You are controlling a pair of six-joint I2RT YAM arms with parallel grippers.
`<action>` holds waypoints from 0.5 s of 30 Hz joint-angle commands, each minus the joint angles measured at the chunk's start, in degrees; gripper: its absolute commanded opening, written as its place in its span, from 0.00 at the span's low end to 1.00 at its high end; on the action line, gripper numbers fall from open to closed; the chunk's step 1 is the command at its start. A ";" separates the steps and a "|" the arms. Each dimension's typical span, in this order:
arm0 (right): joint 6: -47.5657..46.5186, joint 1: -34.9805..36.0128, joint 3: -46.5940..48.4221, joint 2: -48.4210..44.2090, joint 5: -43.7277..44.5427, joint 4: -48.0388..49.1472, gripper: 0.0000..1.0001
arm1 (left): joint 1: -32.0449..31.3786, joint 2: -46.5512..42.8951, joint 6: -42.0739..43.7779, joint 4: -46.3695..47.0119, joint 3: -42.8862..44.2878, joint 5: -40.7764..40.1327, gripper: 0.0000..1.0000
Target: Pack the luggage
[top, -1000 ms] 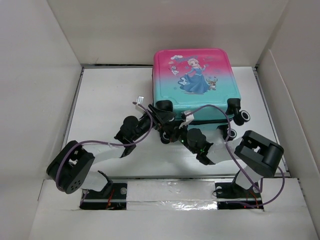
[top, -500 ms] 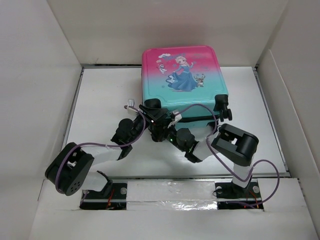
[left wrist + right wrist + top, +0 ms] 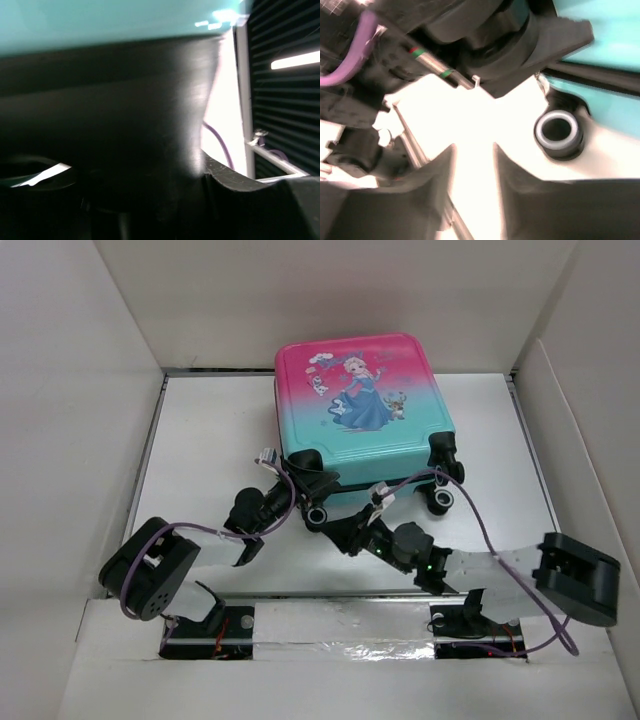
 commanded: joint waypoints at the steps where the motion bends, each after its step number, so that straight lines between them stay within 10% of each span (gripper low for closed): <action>1: -6.22 1.17 0.29 -9.02 7.86 -15.76 0.12 | 0.10 4.96 -3.06 41.92 -0.75 6.56 0.00; 3: -8.87 1.17 1.87 -14.74 9.27 -22.10 0.12 | 0.10 5.49 -2.89 41.92 -1.10 6.82 0.00; 8: -19.23 0.64 9.51 -15.82 12.53 -25.01 0.63 | 1.42 4.17 -2.36 40.43 -1.72 7.70 0.09; 11: -24.85 -0.50 15.49 -10.55 11.83 -27.13 0.70 | 1.42 3.21 -1.57 37.18 -1.80 8.93 0.41; 15: -26.89 -1.12 19.45 -5.28 9.90 -24.40 0.71 | 1.94 3.03 -1.83 37.00 -2.07 9.63 0.51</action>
